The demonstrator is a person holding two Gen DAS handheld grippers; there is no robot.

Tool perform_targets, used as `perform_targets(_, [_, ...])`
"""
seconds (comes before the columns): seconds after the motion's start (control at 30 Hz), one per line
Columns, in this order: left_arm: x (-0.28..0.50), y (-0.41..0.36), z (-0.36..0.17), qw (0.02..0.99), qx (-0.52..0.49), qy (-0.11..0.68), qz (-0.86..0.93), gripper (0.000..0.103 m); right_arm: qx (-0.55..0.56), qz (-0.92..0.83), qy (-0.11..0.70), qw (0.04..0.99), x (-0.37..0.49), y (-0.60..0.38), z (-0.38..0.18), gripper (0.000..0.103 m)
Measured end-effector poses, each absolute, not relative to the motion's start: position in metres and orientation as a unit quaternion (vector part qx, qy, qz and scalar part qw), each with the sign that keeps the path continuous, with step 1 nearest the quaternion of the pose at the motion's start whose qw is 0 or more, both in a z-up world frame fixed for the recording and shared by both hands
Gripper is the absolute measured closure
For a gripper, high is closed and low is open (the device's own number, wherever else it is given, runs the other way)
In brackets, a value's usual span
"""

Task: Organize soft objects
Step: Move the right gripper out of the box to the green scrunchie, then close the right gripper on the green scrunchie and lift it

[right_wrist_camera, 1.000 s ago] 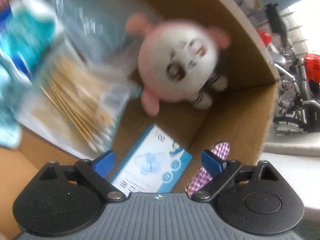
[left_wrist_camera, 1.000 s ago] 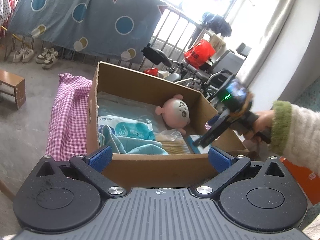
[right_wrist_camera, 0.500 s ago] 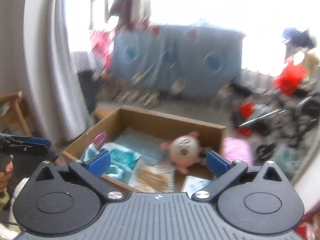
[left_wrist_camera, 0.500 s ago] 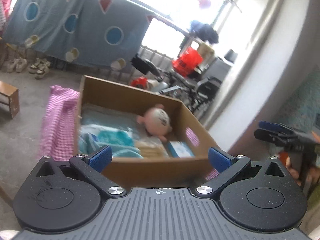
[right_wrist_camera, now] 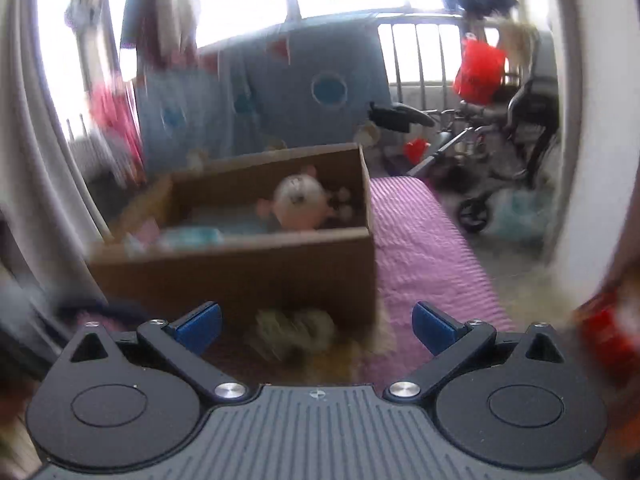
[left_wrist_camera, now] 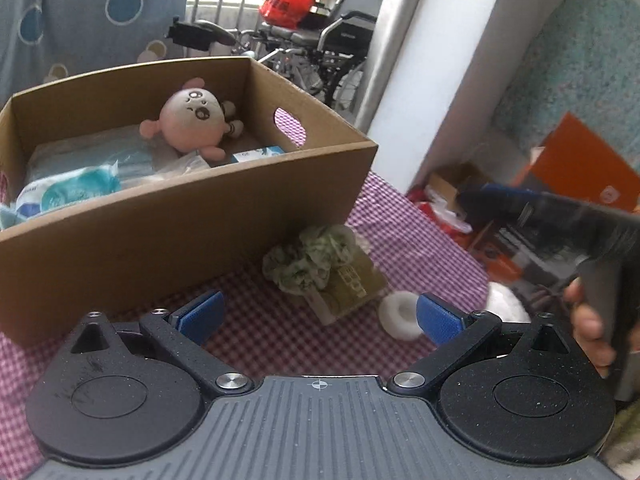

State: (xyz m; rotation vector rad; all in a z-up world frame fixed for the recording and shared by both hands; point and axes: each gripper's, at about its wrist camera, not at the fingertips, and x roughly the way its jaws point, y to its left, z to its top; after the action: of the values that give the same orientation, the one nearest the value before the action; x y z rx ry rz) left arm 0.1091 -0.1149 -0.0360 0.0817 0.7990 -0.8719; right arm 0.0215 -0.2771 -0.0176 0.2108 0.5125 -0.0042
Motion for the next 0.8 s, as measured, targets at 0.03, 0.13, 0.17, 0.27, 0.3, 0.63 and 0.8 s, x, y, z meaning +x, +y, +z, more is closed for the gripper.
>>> perform_targets(0.03, [0.11,-0.118,-0.038,0.832,0.037,0.375,-0.408,0.001,0.133,0.006,0.237,0.962,0.021,-0.286,-0.016,0.0])
perform_targets(0.13, [0.117,-0.128,-0.042,0.837,0.025,0.371,-0.402,0.002,0.208,0.011,0.202,0.957,0.03,-0.308,-0.016,0.0])
perform_targets(0.17, [0.12,-0.131,-0.043,0.838,0.023,0.369,-0.4,0.003,0.231,0.012,0.202,0.952,0.036,-0.314,-0.02,0.0])
perform_targets(0.27, [0.128,-0.137,-0.047,0.838,0.022,0.374,-0.396,0.006,0.298,0.034,0.21,0.931,0.05,-0.331,-0.037,0.003])
perform_targets(0.3, [0.131,-0.14,-0.05,0.836,0.021,0.378,-0.397,0.007,0.314,0.04,0.214,0.924,0.05,-0.333,-0.045,0.008])
perform_targets(0.63, [0.168,-0.149,-0.081,0.79,-0.032,0.434,-0.431,0.015,0.293,0.075,0.303,0.904,0.099,-0.317,-0.081,0.04])
perform_targets(0.8, [0.178,-0.148,-0.087,0.776,-0.056,0.434,-0.453,0.028,0.265,0.079,0.344,0.897,0.115,-0.312,-0.086,0.052])
